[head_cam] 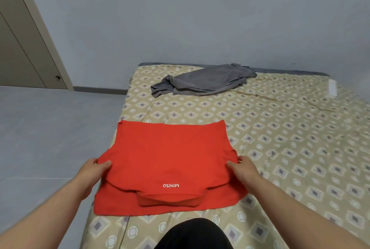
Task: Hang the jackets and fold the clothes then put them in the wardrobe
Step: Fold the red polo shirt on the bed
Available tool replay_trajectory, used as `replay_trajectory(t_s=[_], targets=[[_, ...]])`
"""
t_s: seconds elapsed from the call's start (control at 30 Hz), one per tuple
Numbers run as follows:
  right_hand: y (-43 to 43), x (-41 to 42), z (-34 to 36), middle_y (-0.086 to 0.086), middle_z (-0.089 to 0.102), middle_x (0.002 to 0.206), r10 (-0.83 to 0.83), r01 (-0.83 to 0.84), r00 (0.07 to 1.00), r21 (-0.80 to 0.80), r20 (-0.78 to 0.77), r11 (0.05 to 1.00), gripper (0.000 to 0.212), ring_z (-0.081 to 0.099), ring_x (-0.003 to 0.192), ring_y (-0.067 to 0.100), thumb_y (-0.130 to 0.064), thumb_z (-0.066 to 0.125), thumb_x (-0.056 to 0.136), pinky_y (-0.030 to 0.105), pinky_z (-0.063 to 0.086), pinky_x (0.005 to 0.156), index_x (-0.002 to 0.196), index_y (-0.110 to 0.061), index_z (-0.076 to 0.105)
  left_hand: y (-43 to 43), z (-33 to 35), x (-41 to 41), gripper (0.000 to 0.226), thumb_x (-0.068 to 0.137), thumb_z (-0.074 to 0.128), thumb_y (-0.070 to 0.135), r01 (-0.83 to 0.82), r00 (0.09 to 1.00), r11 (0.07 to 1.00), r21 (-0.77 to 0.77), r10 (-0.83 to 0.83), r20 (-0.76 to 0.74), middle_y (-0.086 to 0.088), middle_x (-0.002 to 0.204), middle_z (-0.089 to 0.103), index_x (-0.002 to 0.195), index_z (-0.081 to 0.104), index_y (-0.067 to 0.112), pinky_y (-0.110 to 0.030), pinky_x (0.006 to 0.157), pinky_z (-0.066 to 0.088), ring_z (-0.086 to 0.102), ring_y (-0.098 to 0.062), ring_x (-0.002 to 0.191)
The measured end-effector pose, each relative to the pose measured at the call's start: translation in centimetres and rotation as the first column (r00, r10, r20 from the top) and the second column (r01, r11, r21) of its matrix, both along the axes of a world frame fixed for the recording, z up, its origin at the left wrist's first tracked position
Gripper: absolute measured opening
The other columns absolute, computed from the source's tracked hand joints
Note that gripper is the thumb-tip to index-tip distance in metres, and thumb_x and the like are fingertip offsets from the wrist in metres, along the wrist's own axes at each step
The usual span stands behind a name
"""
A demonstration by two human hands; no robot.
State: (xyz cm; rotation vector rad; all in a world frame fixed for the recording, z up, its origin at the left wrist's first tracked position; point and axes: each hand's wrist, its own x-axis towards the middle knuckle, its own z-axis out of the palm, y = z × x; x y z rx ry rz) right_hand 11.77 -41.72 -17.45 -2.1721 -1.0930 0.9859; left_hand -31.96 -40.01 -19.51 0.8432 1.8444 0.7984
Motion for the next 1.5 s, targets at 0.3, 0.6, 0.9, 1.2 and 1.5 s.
replay_trajectory(t_s=[0.3, 0.6, 0.9, 1.2, 1.5], targets=[[1.0, -0.6, -0.5, 0.006, 0.058, 0.068, 0.095, -0.104, 0.951, 0.016, 0.293, 0.994, 0.027, 0.054, 0.067, 0.025, -0.021, 0.059, 0.092, 0.033, 0.034, 0.060, 0.069, -0.006, 0.055, 2.2, -0.5, -0.3, 0.012, 0.087, 0.070, 0.004, 0.032, 0.976, 0.999, -0.022, -0.036, -0.216, -0.016, 0.081, 0.067, 0.084, 0.068, -0.008, -0.047, 0.078, 0.050, 0.059, -0.028, 0.074], [1.4, -0.1, 0.7, 0.012, 0.066, 0.089, -0.448, 0.541, 0.371, -0.203, -0.814, 0.817, 0.018, 0.068, 0.064, 0.020, -0.009, 0.043, 0.104, 0.036, 0.062, 0.055, 0.098, -0.003, 0.059, 3.0, 4.4, 1.7, 0.025, 0.102, 0.038, 0.006, -0.296, 0.800, 0.941, -0.163, 0.337, 0.496, -0.005, 0.054, 0.067, 0.089, 0.059, 0.006, -0.032, 0.050, 0.056, 0.065, -0.019, 0.050], [-0.2, -0.1, -1.4, 0.011, 0.063, 0.105, -0.123, 0.164, 0.954, -0.132, 0.275, 0.977, 0.047, 0.062, 0.100, 0.036, -0.052, 0.060, 0.083, 0.040, 0.050, 0.085, 0.105, -0.010, 0.060, -2.0, -1.3, 2.4, 0.015, 0.087, 0.074, 0.017, -0.205, 0.968, 0.975, -0.089, 0.215, 0.130, -0.008, 0.067, 0.060, 0.082, 0.064, 0.006, -0.025, 0.048, 0.049, 0.054, -0.021, 0.057], [0.9, -0.1, -0.4, 0.019, 0.071, 0.097, -0.332, 0.295, 0.774, -0.156, -0.539, 0.943, 0.017, 0.066, 0.084, 0.032, 0.000, 0.059, 0.090, 0.041, 0.056, 0.077, 0.107, 0.001, 0.064, -2.5, -0.9, 2.0, 0.033, 0.080, 0.076, 0.023, 0.119, 0.786, 0.991, -0.060, -0.131, -0.605, -0.021, 0.097, 0.064, 0.101, 0.059, 0.005, -0.040, 0.072, 0.050, 0.062, -0.037, 0.084], [2.1, -3.4, 2.9, 0.004, 0.055, 0.067, -0.081, 0.083, 0.671, -0.033, -0.737, 0.996, 0.052, 0.047, 0.048, 0.016, 0.012, 0.033, 0.076, 0.021, 0.036, 0.042, 0.109, -0.015, 0.061, -1.5, 1.0, 11.0, 0.065, 0.093, 0.041, 0.028, 0.813, 0.367, 0.582, -0.028, -0.549, -0.751, 0.004, 0.165, 0.014, 0.156, 0.024, 0.030, -0.038, 0.122, 0.002, 0.006, -0.017, 0.153]])
